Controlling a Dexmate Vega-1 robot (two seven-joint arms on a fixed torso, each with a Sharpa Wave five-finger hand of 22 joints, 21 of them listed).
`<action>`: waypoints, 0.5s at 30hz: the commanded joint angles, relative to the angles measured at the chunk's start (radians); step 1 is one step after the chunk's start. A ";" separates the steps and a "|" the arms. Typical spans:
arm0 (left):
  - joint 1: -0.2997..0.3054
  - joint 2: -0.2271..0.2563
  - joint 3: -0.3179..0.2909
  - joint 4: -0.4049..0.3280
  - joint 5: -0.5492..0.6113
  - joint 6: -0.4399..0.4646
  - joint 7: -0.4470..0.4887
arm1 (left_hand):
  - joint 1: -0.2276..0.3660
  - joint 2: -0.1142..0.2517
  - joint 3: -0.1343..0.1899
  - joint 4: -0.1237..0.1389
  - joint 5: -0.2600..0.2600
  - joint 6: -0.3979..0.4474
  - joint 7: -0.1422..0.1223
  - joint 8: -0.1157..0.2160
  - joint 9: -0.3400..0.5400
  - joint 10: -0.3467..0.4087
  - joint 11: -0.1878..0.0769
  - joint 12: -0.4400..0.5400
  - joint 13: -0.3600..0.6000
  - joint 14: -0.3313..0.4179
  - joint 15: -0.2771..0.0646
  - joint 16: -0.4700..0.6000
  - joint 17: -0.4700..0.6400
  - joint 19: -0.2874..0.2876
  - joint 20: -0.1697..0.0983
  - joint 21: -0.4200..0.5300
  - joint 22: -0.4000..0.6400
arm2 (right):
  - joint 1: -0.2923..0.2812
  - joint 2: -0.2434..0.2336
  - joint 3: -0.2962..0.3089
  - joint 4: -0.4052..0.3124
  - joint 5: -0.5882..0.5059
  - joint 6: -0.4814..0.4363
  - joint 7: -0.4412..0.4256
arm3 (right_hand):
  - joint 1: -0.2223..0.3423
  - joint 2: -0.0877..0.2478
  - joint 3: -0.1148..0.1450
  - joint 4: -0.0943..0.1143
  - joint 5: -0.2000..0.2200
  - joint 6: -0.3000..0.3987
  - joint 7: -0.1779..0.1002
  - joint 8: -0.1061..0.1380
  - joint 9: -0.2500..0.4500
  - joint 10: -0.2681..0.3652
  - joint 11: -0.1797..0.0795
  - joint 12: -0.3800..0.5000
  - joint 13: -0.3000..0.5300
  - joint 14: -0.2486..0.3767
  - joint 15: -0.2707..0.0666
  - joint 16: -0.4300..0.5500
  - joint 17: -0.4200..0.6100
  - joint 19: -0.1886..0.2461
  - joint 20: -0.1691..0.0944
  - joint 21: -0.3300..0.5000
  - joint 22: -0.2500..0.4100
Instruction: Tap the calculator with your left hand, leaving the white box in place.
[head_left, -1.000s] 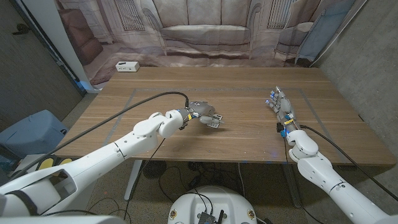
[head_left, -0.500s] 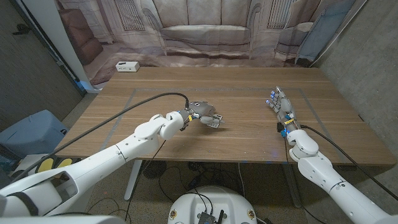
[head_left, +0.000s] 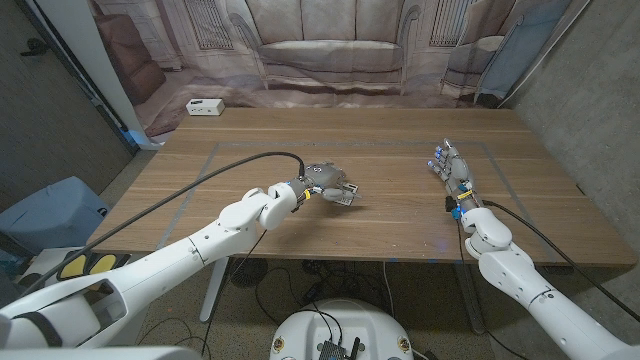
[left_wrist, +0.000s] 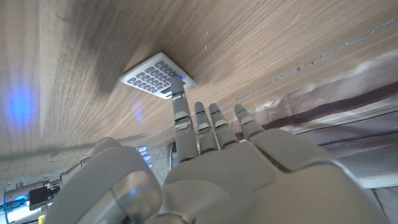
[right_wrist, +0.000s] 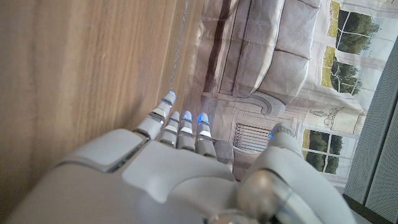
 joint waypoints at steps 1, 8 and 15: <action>0.007 0.001 -0.005 -0.008 -0.003 0.008 0.011 | 0.005 0.008 -0.001 -0.001 0.004 0.016 0.002 0.009 0.003 0.014 -0.003 0.009 0.003 0.012 0.002 0.001 0.003 0.004 0.004 0.004 0.004 | 0.004 0.001 -0.001 0.003 0.001 0.003 0.005 | -0.005 0.004 -0.003 -0.001 -0.002 0.011 0.002 0.000 0.005 0.009 -0.003 -0.002 0.003 -0.002 0.007 -0.004 0.004 0.004 0.006 -0.001 0.003; 0.013 0.007 -0.024 -0.020 -0.019 0.012 0.030 | 0.006 0.009 -0.001 -0.001 0.004 0.016 0.001 0.006 0.003 0.015 -0.002 0.009 0.003 0.015 0.004 0.001 0.003 0.003 0.003 0.004 0.004 | 0.001 -0.002 -0.001 -0.004 -0.002 0.002 0.002 | -0.004 0.004 -0.003 -0.001 -0.002 0.011 0.003 0.000 0.005 0.009 -0.003 -0.002 0.003 -0.001 0.007 -0.004 0.004 0.005 0.005 -0.001 0.003; 0.017 0.013 -0.034 -0.032 -0.017 0.017 0.044 | 0.008 0.011 0.000 -0.001 0.003 0.017 0.000 0.005 0.003 0.015 -0.001 0.008 0.003 0.017 0.005 0.000 0.003 0.003 0.003 0.004 0.004 | 0.002 -0.003 -0.002 -0.009 -0.006 0.003 0.001 | -0.004 0.005 -0.003 -0.002 -0.002 0.011 0.003 -0.001 0.005 0.009 -0.003 -0.002 0.003 0.000 0.008 -0.004 0.004 0.004 0.005 -0.001 0.003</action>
